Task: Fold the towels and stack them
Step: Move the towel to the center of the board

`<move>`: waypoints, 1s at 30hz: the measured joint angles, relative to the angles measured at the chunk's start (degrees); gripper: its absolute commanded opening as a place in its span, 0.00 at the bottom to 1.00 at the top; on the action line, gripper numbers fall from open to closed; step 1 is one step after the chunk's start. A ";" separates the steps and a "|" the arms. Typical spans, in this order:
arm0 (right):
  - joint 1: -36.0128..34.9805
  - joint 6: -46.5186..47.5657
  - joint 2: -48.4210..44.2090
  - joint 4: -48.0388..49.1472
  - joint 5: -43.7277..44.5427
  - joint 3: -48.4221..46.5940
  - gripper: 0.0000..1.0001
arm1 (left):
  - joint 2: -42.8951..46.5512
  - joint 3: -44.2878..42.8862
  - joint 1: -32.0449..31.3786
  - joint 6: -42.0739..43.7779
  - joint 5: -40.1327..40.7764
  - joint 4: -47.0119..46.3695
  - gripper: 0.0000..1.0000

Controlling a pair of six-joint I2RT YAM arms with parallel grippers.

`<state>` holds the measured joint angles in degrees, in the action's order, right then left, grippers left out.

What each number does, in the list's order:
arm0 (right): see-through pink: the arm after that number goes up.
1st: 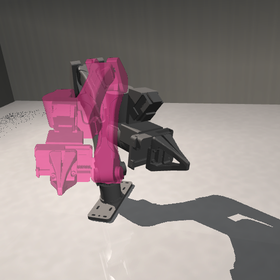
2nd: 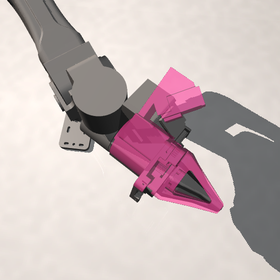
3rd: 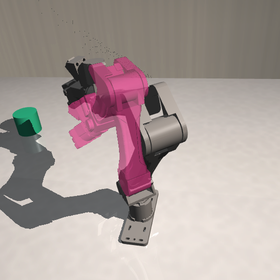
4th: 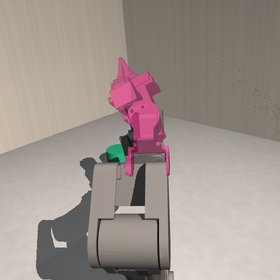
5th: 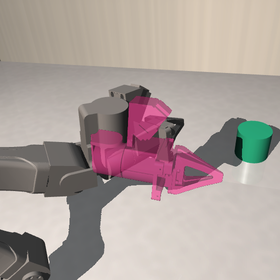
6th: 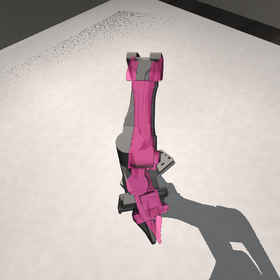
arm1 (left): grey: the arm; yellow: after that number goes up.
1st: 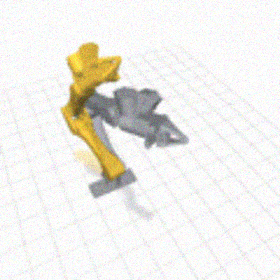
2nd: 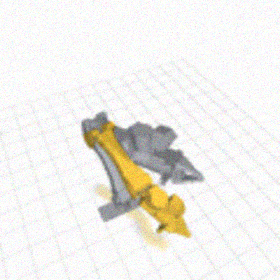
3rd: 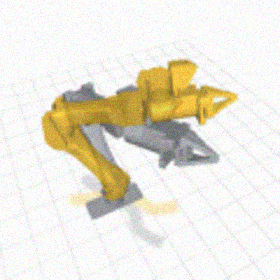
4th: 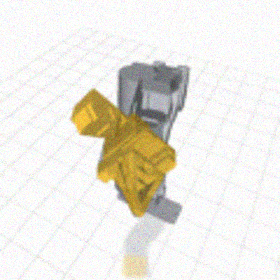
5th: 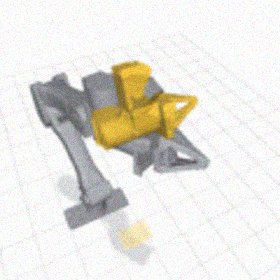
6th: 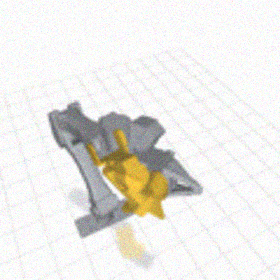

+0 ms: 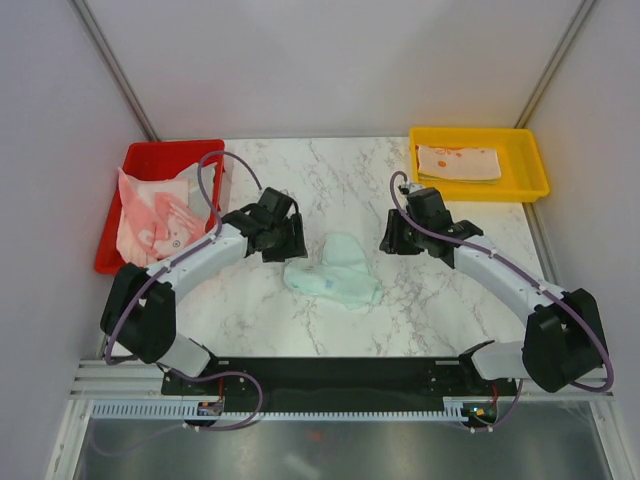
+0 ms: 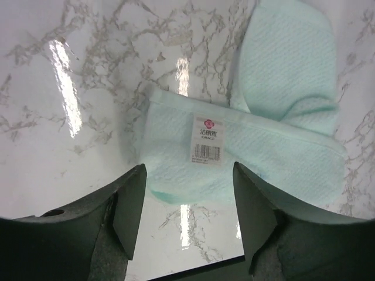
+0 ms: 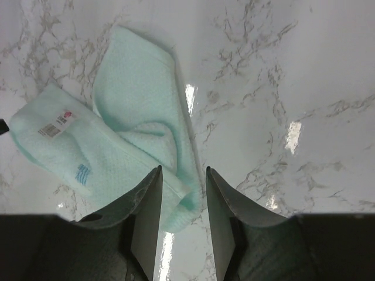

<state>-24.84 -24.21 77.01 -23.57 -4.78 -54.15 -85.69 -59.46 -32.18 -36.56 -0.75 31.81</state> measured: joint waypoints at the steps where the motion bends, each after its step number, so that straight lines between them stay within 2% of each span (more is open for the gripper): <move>1: 0.00 -0.48 -0.02 0.02 -0.70 1.31 0.44 | -0.50 -1.20 0.02 0.13 1.40 1.25 0.71; 4: 0.00 -2.29 -0.15 2.21 -3.30 5.70 0.44 | -2.21 -6.80 0.44 1.81 3.34 2.80 0.71; 8: 0.00 -7.02 -0.13 6.93 -7.80 12.52 0.45 | -8.70 -17.25 1.25 4.48 3.39 2.69 0.70; 10: -0.02 -10.64 -0.13 10.49 -9.90 16.20 0.46 | -11.32 -19.39 1.49 5.11 3.08 2.14 0.67; 15: -0.28 -19.78 -1.29 16.87 -11.56 22.88 0.49 | -15.50 -16.92 1.55 5.66 0.52 2.45 0.65; 19: -0.76 -24.79 -3.08 20.02 -11.30 24.04 0.49 | -15.76 -12.46 1.51 5.66 -0.81 2.47 0.65; 30: -1.75 -31.67 -3.08 23.76 -9.01 24.48 0.51 | -15.72 -9.73 1.95 5.62 -1.27 1.77 0.68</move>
<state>-26.59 -55.88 73.93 0.19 -13.78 -29.67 -101.41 -69.19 -30.24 -30.94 -2.02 33.58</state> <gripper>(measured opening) 0.497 0.675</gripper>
